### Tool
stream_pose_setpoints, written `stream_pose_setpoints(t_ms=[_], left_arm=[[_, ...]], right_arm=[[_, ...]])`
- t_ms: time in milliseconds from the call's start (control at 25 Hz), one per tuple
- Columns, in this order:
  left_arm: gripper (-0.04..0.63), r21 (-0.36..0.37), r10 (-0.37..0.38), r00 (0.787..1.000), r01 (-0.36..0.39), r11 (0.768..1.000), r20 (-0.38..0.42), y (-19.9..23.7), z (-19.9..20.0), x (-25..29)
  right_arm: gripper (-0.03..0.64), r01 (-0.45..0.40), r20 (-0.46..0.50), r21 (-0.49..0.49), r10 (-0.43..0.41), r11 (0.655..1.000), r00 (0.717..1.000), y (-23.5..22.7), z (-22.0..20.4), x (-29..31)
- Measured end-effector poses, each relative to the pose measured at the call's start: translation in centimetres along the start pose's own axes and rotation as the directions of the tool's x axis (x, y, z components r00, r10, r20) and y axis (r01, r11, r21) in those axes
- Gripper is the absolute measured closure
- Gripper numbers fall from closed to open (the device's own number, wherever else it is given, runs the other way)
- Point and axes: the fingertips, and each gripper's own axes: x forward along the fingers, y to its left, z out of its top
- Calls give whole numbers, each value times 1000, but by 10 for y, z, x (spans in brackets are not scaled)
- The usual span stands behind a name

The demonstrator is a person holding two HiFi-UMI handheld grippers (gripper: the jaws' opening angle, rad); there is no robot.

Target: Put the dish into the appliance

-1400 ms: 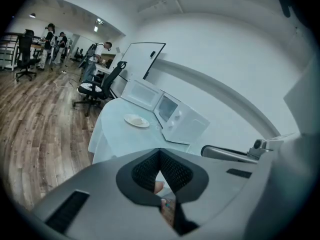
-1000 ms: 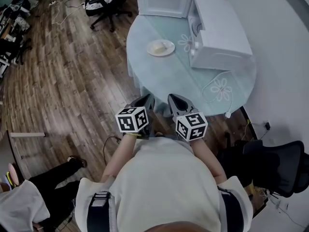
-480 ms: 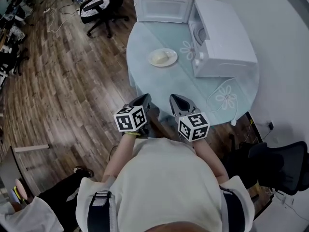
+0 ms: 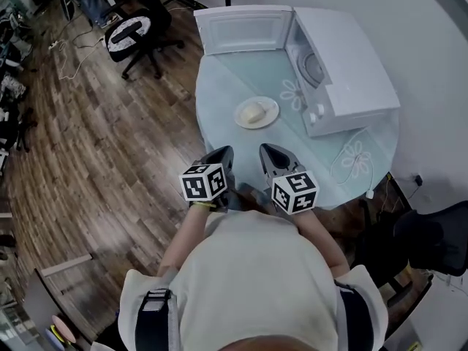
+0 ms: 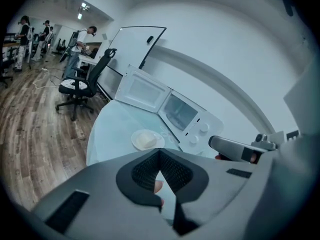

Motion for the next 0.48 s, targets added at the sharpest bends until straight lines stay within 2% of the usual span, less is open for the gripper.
stream_pose_setpoints(t_ms=[240, 480], left_arm=[[588, 57, -54, 997, 58, 997, -60, 23, 32, 24], [588, 102, -114, 985, 128, 987, -130, 40, 53, 48]], right_arm=[[611, 74, 14, 26, -75, 997, 997, -7, 20, 38], [611, 153, 12, 55, -154, 987, 988, -17, 31, 69]])
